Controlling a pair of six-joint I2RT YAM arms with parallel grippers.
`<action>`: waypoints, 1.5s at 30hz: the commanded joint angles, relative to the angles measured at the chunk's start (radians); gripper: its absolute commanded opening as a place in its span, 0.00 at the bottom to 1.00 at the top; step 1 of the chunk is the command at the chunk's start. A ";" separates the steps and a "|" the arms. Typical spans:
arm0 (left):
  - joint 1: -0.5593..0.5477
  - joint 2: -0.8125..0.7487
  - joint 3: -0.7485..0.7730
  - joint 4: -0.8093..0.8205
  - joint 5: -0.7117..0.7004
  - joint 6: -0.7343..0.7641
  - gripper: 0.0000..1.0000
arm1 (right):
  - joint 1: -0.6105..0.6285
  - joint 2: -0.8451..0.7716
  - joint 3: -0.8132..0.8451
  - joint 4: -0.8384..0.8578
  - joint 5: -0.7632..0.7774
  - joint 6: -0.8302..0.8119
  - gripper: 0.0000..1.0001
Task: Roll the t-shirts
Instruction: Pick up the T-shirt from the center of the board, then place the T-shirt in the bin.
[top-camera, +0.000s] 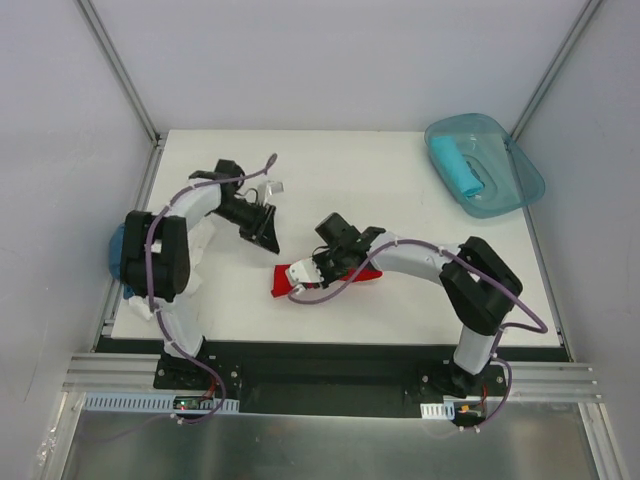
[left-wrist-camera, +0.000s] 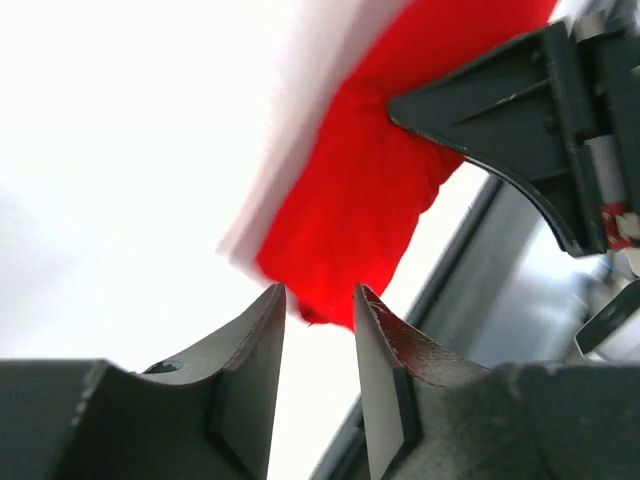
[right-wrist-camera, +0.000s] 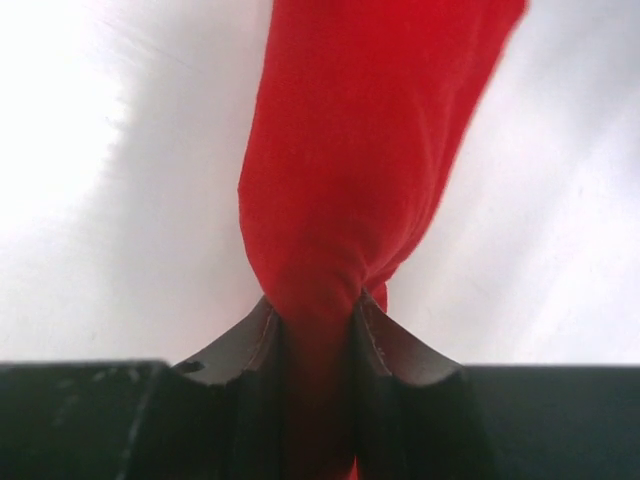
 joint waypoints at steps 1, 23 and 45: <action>0.025 -0.223 0.113 0.019 -0.067 0.013 0.34 | -0.044 -0.044 0.174 -0.305 0.006 0.096 0.01; 0.023 -0.288 0.078 -0.131 -0.056 0.097 0.37 | -0.776 0.201 0.965 -0.338 0.182 0.402 0.01; -0.006 -0.098 0.164 -0.257 -0.131 0.153 0.37 | -1.052 0.710 1.285 -0.008 0.391 0.333 0.01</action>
